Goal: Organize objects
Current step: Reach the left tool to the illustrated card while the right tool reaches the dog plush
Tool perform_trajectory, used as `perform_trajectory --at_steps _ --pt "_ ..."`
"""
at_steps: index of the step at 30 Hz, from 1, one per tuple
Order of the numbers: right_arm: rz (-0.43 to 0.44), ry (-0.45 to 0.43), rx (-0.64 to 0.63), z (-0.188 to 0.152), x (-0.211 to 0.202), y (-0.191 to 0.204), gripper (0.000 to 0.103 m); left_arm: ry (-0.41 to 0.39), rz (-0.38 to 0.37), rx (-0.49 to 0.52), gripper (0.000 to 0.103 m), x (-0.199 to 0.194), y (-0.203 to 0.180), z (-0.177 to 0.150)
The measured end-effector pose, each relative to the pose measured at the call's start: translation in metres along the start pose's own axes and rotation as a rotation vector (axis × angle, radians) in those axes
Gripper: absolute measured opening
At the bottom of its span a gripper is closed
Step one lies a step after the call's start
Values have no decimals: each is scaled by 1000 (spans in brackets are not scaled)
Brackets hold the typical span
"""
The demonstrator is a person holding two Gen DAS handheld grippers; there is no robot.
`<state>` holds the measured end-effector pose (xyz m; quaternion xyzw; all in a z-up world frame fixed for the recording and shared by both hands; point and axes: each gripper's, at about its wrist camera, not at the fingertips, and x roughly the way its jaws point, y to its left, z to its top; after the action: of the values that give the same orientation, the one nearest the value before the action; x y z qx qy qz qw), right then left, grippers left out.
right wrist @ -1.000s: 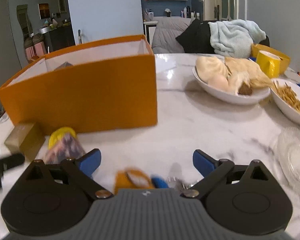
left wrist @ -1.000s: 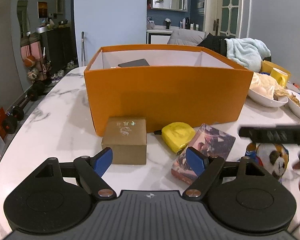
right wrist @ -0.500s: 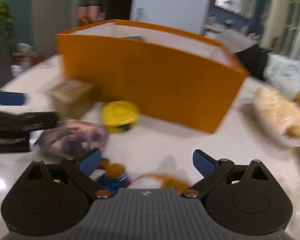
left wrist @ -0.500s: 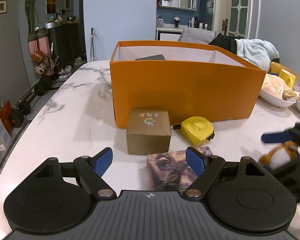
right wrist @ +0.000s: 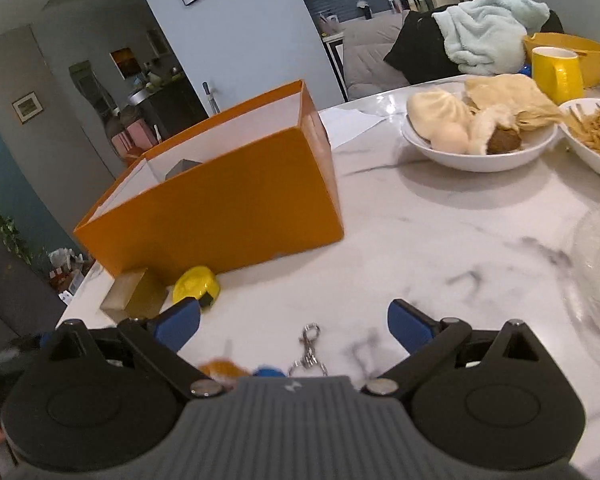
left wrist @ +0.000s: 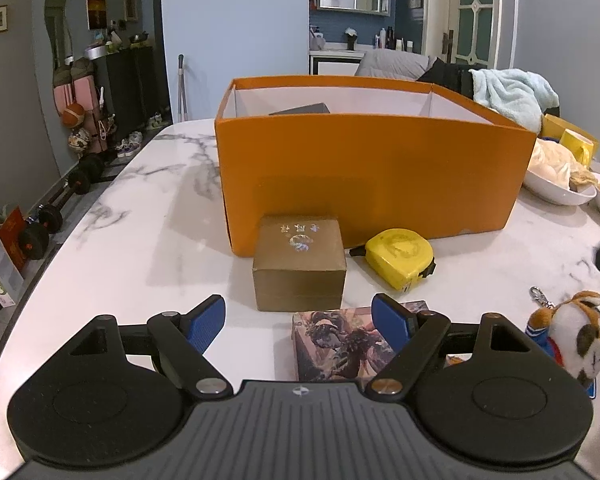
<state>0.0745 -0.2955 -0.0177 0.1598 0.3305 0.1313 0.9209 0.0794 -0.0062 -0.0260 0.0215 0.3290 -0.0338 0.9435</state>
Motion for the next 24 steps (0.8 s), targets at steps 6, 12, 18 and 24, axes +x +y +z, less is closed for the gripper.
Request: perform_trajectory --at_steps 6,12,18,24 --pt "191 11 -89 -4 -1 52 102 -11 6 7 95 -3 3 1" --pt "-127 54 -519 2 77 129 102 -5 49 -21 95 -13 23 -4" --pt "-178 118 -585 3 121 138 102 -6 56 -74 95 -21 47 -6" --pt "-200 205 -703 -4 127 146 102 -6 55 -98 95 -22 52 -8"
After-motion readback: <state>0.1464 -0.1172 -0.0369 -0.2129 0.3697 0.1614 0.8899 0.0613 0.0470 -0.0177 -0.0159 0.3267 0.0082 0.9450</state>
